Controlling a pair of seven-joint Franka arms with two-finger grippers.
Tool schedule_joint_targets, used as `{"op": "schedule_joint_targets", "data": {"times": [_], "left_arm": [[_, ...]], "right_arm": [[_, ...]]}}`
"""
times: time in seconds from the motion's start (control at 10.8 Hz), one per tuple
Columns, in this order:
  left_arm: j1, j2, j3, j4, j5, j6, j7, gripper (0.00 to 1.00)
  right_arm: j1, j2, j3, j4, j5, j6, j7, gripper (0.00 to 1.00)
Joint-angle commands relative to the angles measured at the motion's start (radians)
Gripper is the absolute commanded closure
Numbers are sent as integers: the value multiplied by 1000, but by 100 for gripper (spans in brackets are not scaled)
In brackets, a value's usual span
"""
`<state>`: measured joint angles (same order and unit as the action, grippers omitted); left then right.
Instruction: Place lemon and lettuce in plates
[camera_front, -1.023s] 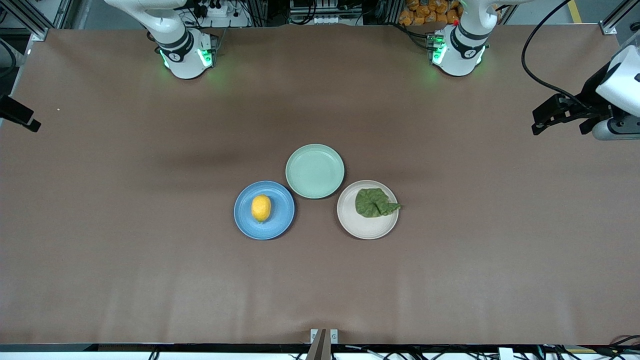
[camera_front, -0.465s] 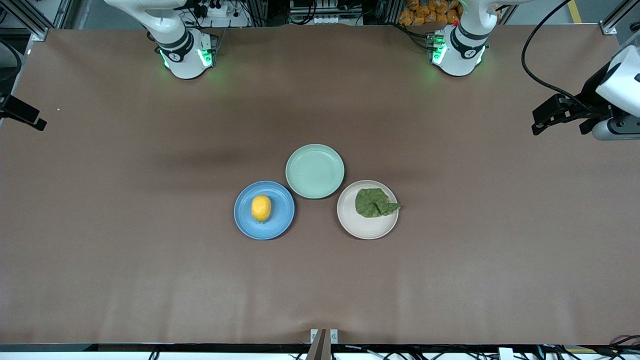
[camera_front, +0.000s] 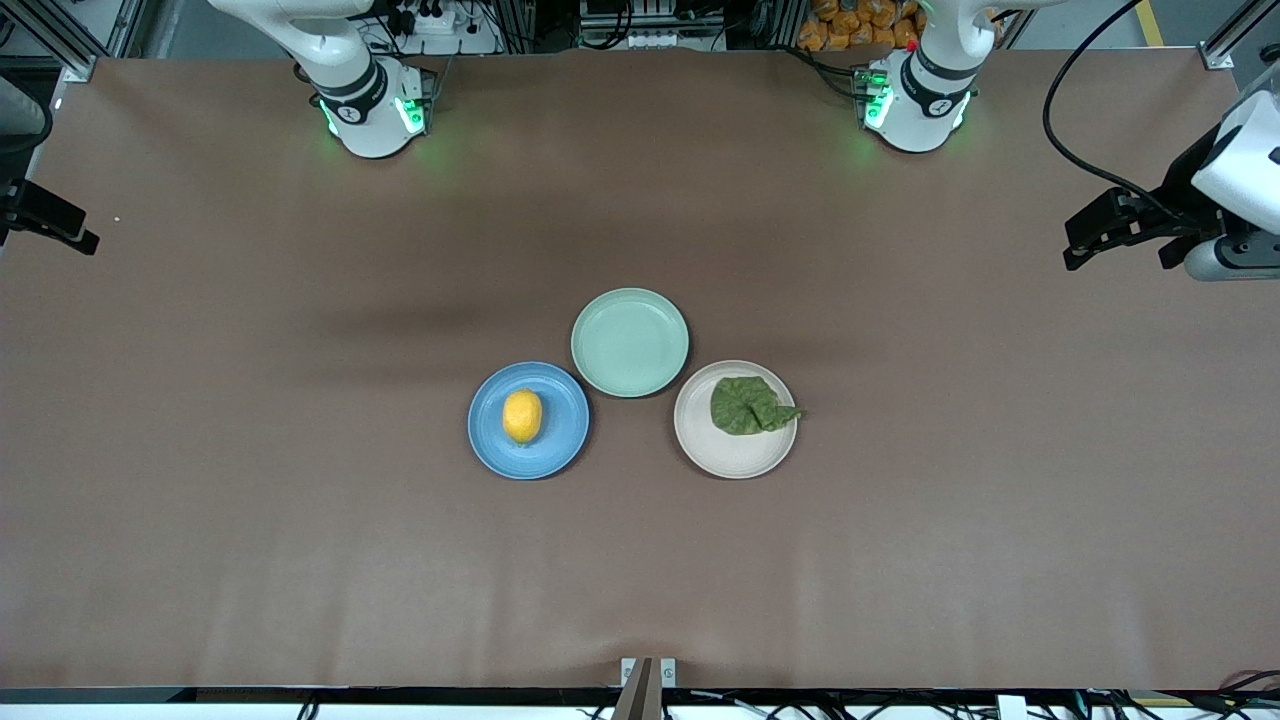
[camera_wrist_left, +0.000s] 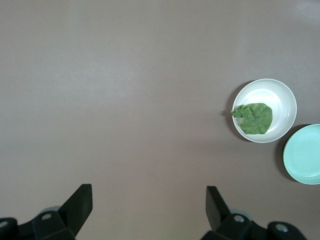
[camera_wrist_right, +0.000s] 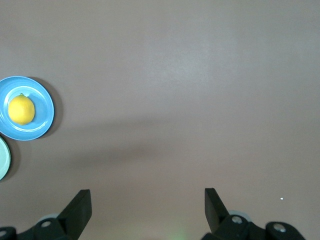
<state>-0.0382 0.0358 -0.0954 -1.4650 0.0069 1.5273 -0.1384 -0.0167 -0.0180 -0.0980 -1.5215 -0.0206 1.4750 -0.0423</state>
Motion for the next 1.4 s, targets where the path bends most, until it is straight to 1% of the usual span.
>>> {"op": "schedule_joint_targets", "data": {"times": [0.0, 0.84, 1.3], "left_arm": [[8, 10, 0, 23, -24, -13, 29, 0], [6, 10, 0, 23, -22, -13, 28, 0], [6, 10, 0, 23, -24, -13, 28, 0]], "right_arm": [[0, 10, -2, 31, -2, -18, -66, 0], [20, 10, -2, 31, -2, -10, -85, 0], [21, 20, 0, 57, -4, -18, -77, 0]]}}
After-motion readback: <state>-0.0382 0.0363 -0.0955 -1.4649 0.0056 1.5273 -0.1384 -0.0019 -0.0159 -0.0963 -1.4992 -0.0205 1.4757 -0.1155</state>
